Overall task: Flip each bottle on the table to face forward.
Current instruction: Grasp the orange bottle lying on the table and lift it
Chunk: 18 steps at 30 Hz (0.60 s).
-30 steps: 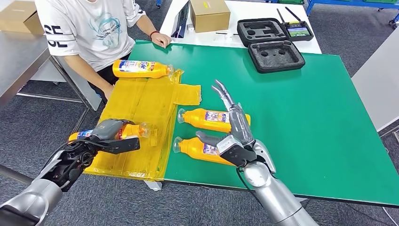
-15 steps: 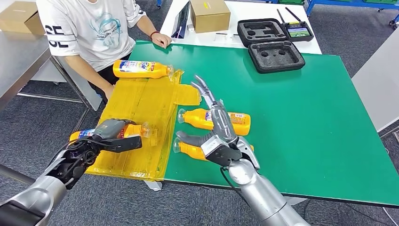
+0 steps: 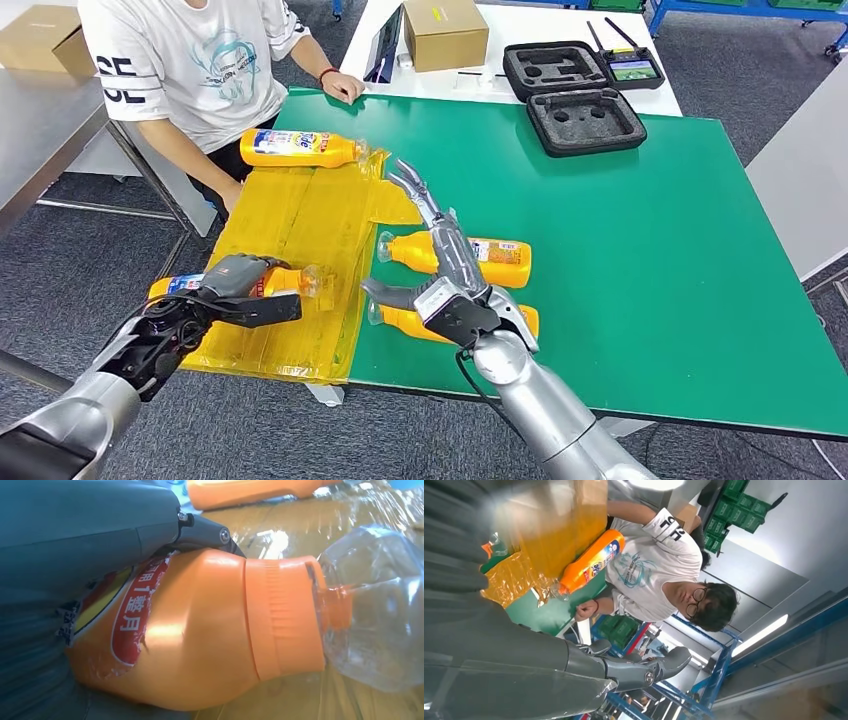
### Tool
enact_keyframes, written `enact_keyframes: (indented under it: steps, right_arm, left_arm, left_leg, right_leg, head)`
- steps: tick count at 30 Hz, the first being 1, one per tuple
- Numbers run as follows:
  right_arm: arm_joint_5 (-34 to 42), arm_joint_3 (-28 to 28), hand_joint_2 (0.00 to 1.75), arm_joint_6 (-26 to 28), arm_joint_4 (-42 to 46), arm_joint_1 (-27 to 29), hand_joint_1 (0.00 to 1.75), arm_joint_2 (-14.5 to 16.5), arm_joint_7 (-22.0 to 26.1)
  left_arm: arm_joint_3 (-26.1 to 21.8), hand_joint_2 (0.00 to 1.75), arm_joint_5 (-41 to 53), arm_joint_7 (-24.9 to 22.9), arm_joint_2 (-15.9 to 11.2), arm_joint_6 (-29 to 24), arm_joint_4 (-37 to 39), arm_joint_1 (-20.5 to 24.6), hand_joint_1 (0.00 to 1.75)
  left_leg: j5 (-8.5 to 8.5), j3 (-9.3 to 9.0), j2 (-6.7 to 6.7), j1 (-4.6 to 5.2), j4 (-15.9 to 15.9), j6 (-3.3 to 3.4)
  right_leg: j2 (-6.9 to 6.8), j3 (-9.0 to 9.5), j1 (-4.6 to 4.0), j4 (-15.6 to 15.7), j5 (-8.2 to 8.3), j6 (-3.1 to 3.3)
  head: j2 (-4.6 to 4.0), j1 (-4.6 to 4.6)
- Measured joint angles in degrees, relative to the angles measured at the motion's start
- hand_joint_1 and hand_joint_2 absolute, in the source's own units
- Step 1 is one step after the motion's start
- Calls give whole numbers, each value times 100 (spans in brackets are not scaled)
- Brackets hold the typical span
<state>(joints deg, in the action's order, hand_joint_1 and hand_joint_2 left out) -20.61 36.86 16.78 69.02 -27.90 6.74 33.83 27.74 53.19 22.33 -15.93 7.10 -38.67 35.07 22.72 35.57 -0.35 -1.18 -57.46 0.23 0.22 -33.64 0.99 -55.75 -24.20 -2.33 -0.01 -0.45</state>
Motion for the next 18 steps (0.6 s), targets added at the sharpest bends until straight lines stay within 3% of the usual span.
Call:
enact_keyframes:
  steps: [2, 3, 4, 8, 18]
  right_arm:
    - [-1, 1, 175, -13, -55, -11, 0, 31, 11]
    - [-1, 2, 175, -21, -84, -15, 0, 46, 16]
    - [-1, 2, 175, -29, -113, -19, 0, 61, 25]
    - [-8, 2, 175, -54, -207, -30, 0, 107, 61]
    - [-36, 4, 175, -107, -398, -151, 0, 241, -50]
  left_arm:
    - [45, 175, 19, 120, -38, 178, 61, 51, 48]
    - [67, 175, 22, 179, -60, 259, 94, 73, 19]
    - [88, 175, 20, 233, -79, 332, 126, 93, 1]
    - [140, 0, -83, 428, -128, 559, 209, 134, 0]
    - [136, 0, -627, 715, -156, 1007, 310, 206, 0]
  left_leg:
    - [0, -4, 0, 0, 1, 0]
    - [0, -7, 0, 0, 1, 0]
    - [0, -8, 1, 0, 1, -1]
    - [1, -12, 2, 0, 1, -1]
    - [2, -15, 1, 0, 1, -1]
  right_leg:
    - [0, 4, 0, 0, 0, 0]
    - [1, 5, -1, 0, 0, 0]
    - [1, 6, -1, 0, 0, 0]
    - [2, 8, -1, 0, 0, 1]
    - [0, 14, 0, 0, -1, 1]
  head:
    - [1, 0]
    - [1, 1]
    - [1, 0]
    - [1, 1]
    - [1, 1]
